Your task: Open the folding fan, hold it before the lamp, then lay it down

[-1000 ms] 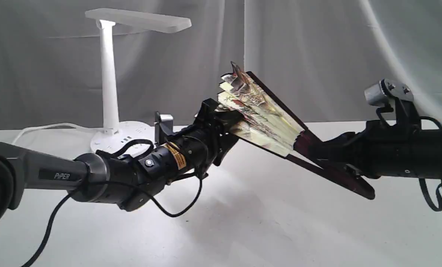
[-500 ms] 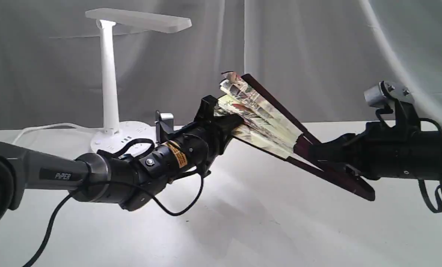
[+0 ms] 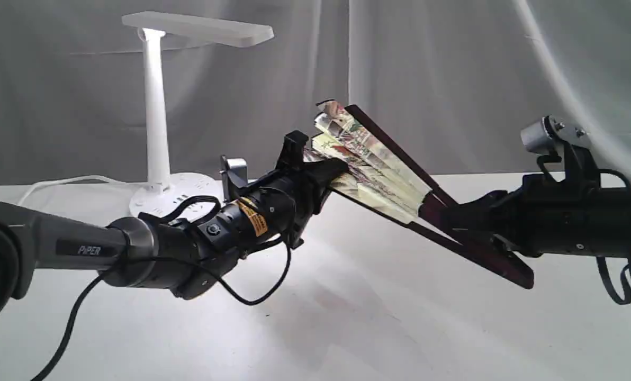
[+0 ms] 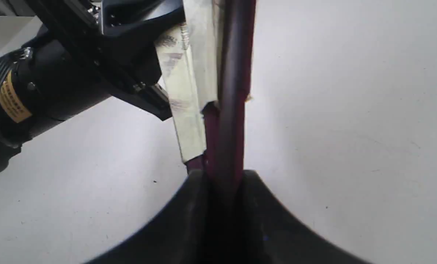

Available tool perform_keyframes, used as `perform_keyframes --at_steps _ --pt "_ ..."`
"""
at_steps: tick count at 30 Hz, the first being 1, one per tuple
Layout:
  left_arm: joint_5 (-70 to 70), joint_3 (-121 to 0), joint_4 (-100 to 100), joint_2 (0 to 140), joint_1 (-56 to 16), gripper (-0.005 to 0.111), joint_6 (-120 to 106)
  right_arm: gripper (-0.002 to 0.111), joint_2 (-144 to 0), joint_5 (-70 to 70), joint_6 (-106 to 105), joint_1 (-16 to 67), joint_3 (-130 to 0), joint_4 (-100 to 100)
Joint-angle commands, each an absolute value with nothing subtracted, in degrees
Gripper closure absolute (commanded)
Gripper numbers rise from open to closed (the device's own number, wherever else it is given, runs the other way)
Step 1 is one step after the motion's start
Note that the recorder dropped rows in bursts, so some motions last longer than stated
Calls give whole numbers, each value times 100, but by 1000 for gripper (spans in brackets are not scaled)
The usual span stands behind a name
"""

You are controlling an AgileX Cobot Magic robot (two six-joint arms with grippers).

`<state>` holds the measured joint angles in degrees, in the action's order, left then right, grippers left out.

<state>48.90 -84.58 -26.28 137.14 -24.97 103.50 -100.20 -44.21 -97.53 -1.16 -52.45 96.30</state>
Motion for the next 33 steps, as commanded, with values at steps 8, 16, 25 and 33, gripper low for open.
perform_keyframes --at_steps 8,16,25,33 --pt "4663 -8462 -3036 13687 -2490 107 10794 76 -9956 -5238 -9859 -107 -5247 9760" --pt "5141 -8462 -4151 13687 -2050 107 11570 35 -9956 -5192 -9440 -107 -5247 9805" --pt "6198 -8462 -4636 13687 -1780 107 11922 35 -9956 -4670 -8387 -117 -5280 9961" --pt "6500 -8462 -5145 13687 -1687 107 12161 35 -10068 -4625 -7571 -281 -5593 9693"
